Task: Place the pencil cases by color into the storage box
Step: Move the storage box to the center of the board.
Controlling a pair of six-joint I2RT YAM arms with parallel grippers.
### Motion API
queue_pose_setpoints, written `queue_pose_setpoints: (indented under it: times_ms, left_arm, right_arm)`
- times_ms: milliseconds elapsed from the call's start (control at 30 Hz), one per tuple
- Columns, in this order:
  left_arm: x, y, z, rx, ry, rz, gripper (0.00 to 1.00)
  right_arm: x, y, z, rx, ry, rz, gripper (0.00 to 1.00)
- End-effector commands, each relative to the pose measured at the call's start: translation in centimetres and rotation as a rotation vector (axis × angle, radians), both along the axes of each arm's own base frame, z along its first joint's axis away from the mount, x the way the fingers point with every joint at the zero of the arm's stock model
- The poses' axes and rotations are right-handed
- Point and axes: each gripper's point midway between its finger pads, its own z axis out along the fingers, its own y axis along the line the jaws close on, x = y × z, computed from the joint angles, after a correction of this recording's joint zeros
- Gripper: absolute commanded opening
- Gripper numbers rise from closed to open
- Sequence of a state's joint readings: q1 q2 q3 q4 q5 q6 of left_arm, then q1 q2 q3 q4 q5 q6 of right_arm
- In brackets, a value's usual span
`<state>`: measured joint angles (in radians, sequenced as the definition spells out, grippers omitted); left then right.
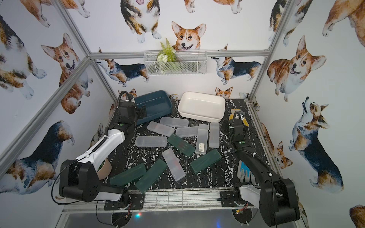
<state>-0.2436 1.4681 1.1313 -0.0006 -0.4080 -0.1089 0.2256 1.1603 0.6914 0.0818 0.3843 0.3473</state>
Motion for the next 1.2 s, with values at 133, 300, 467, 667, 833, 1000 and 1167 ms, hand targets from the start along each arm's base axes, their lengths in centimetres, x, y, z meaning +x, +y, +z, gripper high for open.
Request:
queue_pose_setpoints:
  times_ms: [133, 300, 467, 667, 833, 1000, 1167]
  left_arm:
    - [2.8, -4.1, -3.9, 0.026, 0.212, -0.014, 1.0]
    - [5.2, -6.3, -7.0, -0.002, 0.285, -0.083, 1.0]
    - [8.1, -7.7, -10.0, -0.074, 0.349, -0.161, 1.0]
    - [10.7, -7.8, -13.0, -0.147, 0.444, -0.192, 0.98]
    - [12.2, -7.7, -14.7, -0.212, 0.478, -0.217, 0.97]
    - [13.1, -8.1, -16.6, -0.26, 0.505, -0.26, 0.96]
    - [12.7, -9.3, -18.3, -0.287, 0.546, -0.333, 0.95]
  right_arm:
    - [-0.1, 7.2, -2.3, 0.033, 0.171, 0.171, 1.0]
    - [0.0, 10.7, -3.5, -0.022, 0.207, 0.235, 1.0]
    - [0.8, 13.8, -4.2, -0.019, 0.204, 0.326, 1.0]
    - [1.7, 15.6, -4.2, 0.011, 0.186, 0.384, 1.0]
    - [2.6, 17.2, -4.5, 0.019, 0.196, 0.441, 1.0]
    - [3.0, 18.0, -4.6, 0.026, 0.192, 0.478, 1.0]
    - [3.1, 18.2, -5.1, 0.004, 0.199, 0.493, 1.0]
